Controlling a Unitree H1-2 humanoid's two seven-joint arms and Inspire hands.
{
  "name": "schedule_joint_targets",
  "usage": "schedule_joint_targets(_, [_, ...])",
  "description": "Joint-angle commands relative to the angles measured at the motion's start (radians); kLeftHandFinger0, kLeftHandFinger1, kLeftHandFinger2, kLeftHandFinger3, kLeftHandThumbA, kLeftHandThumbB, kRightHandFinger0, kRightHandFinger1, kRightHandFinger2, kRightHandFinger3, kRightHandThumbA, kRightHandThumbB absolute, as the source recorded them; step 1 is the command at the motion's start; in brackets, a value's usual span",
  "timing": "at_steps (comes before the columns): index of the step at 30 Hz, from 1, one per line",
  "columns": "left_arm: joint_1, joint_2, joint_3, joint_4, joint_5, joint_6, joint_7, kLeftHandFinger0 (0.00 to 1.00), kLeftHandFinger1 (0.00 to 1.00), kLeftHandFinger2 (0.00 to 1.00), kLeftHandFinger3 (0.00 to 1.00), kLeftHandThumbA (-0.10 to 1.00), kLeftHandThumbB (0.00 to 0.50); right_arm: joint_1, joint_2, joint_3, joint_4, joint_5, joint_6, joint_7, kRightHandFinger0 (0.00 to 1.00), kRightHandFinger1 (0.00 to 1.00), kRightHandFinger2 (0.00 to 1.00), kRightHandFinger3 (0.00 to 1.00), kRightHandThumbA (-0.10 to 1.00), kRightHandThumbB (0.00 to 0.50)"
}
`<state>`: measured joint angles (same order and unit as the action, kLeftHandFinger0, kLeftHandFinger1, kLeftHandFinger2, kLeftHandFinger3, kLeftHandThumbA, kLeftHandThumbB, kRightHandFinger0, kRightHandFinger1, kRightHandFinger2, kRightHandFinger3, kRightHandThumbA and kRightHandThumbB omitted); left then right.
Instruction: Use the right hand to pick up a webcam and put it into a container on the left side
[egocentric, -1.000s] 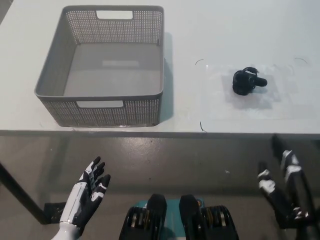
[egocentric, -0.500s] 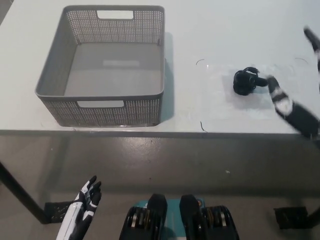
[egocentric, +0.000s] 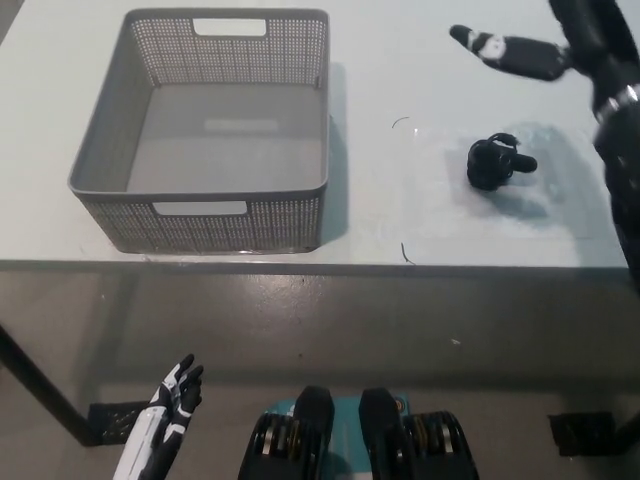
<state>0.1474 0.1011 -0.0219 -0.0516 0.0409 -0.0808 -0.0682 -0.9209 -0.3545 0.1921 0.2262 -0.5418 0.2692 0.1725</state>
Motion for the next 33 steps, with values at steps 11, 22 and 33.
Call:
schedule_joint_targets(11, [-0.001, 0.016, -0.011, -0.013, 0.01, -0.023, -0.009, 1.0, 1.0, 1.0, 1.0, 0.89, 0.094, -0.342, 0.029, 0.21, 0.649, -0.04, -0.02, 0.101, 1.0, 1.0, 1.0, 1.0, 0.78, 0.5])
schedule_joint_targets(22, [-0.006, 0.021, -0.008, -0.015, 0.022, -0.009, -0.007, 1.0, 1.0, 1.0, 1.0, 0.9, 0.084, -0.328, 0.045, 0.268, 0.862, -0.022, -0.073, 0.072, 1.0, 1.0, 1.0, 1.0, 0.74, 0.5])
schedule_joint_targets(33, [-0.013, 0.019, -0.003, 0.006, 0.013, -0.022, -0.007, 1.0, 1.0, 1.0, 1.0, 0.88, 0.079, -0.287, 0.066, 0.302, 0.933, -0.03, -0.091, 0.067, 1.0, 1.0, 1.0, 1.0, 0.77, 0.5])
